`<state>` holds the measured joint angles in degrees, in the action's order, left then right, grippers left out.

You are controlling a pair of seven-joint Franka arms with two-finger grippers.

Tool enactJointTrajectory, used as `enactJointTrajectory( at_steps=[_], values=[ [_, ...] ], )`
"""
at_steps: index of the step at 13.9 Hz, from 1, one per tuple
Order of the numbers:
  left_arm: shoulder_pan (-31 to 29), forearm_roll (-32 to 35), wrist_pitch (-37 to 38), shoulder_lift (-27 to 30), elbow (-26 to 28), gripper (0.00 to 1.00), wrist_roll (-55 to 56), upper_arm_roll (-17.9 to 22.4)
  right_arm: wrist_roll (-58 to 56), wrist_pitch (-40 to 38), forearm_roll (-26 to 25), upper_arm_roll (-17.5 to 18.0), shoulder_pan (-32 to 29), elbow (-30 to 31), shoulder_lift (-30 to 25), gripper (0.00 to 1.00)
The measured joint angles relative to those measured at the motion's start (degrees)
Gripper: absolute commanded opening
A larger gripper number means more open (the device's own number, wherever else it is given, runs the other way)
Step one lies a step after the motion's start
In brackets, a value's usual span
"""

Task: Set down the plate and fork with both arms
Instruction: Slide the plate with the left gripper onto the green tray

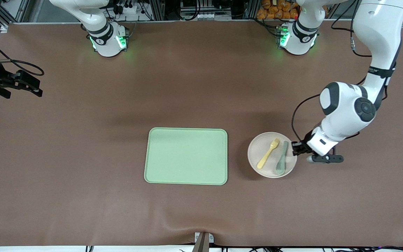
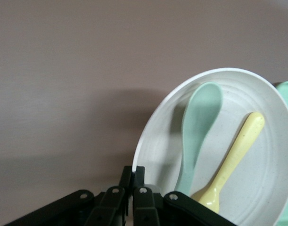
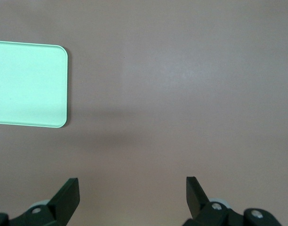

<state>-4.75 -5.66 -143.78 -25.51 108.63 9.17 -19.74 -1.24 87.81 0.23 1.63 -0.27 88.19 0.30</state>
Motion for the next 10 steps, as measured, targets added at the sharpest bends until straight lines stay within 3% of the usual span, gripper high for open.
enactJointTrajectory(
  at_steps=[6, 10],
  values=[
    [12.96, -0.03, 2.1, -8.51, -11.72, 0.0, 12.9, -0.22, 0.0, 0.0, 0.0, -0.02, 0.0, 0.0, 0.0, 1.0],
    [17.51, -0.03, 2.71, -10.67, -14.66, 0.0, 16.47, -0.11, 0.0, 0.0, 0.0, -0.03, -0.01, 0.0, 0.0, 1.0]
  ],
)
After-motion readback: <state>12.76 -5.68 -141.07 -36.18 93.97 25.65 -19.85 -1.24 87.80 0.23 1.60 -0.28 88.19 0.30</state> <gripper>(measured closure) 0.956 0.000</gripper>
